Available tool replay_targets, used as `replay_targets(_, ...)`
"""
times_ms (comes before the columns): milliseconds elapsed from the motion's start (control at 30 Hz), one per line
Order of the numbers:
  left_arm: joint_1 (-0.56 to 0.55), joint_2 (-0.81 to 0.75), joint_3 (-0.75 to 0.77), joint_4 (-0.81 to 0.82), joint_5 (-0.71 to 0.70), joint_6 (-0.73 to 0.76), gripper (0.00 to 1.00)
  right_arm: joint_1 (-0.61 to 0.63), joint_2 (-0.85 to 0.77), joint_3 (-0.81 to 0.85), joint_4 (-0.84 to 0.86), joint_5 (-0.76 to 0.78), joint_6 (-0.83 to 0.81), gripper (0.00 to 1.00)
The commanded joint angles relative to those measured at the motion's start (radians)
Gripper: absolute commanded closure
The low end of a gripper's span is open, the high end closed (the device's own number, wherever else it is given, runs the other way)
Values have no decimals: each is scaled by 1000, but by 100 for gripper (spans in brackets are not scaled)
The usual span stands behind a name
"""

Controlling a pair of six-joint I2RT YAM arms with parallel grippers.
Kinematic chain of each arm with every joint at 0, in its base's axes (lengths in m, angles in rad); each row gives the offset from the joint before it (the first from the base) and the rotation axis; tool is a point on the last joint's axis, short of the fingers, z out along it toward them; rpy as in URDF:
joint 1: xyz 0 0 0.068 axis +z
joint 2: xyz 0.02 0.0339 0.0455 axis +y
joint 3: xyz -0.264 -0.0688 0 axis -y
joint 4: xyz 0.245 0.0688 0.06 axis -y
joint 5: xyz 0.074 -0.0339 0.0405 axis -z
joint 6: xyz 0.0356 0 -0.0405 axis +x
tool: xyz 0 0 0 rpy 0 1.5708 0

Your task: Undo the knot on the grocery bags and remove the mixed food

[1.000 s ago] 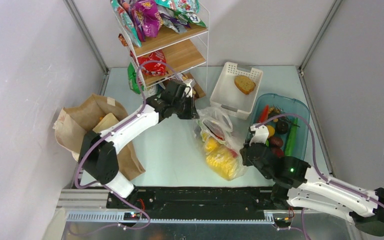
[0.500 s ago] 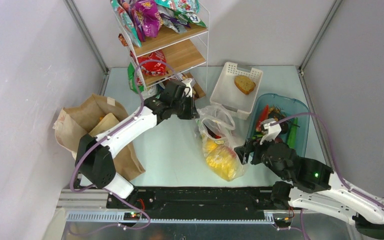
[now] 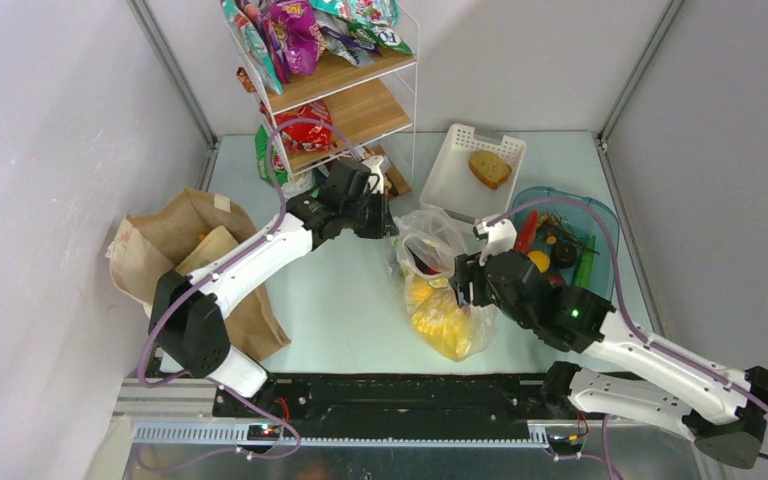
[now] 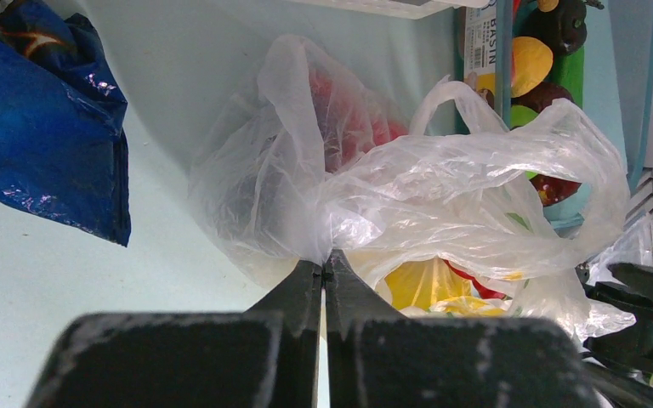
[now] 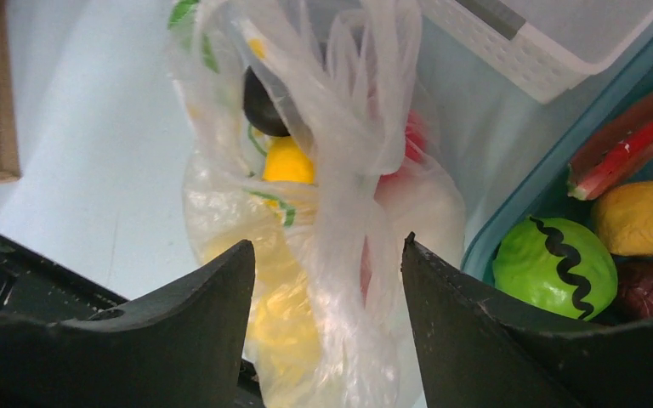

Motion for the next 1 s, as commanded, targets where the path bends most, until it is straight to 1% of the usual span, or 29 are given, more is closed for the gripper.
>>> replay_targets(0, -1, -39, 4, 18, -12, 25, 100, -57, 45, 41, 66, -63, -31, 34)
replay_targets(67, -1, -39, 5, 18, -9, 25, 100, -70, 74, 40, 68, -72, -33, 37)
replay_targets(200, -1, -38, 5, 18, -4, 24, 100, -93, 101, 22, 98, -137, -39, 47)
replay_targets(233, -2, -37, 6, 18, -3, 23, 100, -98, 98, 10, 112, -172, -40, 53)
replay_targets(267, -1, -37, 6, 19, 0, 23, 100, -112, 92, 5, 117, -188, -40, 57)
replay_targets(300, 0, -38, 8, 19, 1, 24, 100, -120, 88, -4, 120, -216, -40, 67)
replay_targets(333, 2, -38, 8, 18, 3, 24, 100, -133, 75, -7, 121, -228, -39, 72)
replay_targets(367, 5, -40, 7, 18, 3, 24, 100, -139, 67, -11, 116, -252, -39, 82)
replay_targets(400, 12, -40, 8, 18, 8, 23, 100, -151, 45, -13, 112, -265, -40, 88)
replay_targets(433, 16, -39, 9, 18, 11, 20, 100, -162, 31, -17, 107, -290, -41, 98)
replay_targets(467, 28, -39, 8, 19, 14, 18, 100, -167, -1, -19, 104, -304, -42, 100)
replay_targets(600, 50, -47, 10, 17, -43, 41, 100, -192, -123, -47, 110, -419, -85, 100)
replay_targets(633, 58, -49, 10, 17, -52, 47, 100, -199, -144, -51, 114, -479, -95, 100)
replay_targets(733, 81, -65, 13, 13, -66, 51, 98, -205, -234, -72, 114, -585, -146, 100)
replay_targets(800, 85, -84, 20, 5, -83, 78, 85, -205, -279, -82, 110, -652, -166, 100)
replay_targets(833, 84, -92, 24, 1, -90, 85, 69, -205, -308, -86, 108, -687, -171, 100)
replay_targets(867, 84, -114, 24, 1, -93, 99, 60, -205, -321, -95, 111, -702, -177, 100)
replay_targets(900, 81, -126, 25, 0, -97, 105, 42, -206, -348, -101, 118, -723, -179, 100)
replay_targets(933, 79, -150, 27, -1, -99, 123, 36, -205, -362, -113, 129, -740, -180, 100)
replay_targets(967, 71, -166, 30, 0, -103, 133, 26, -205, -386, -119, 137, -746, -180, 100)
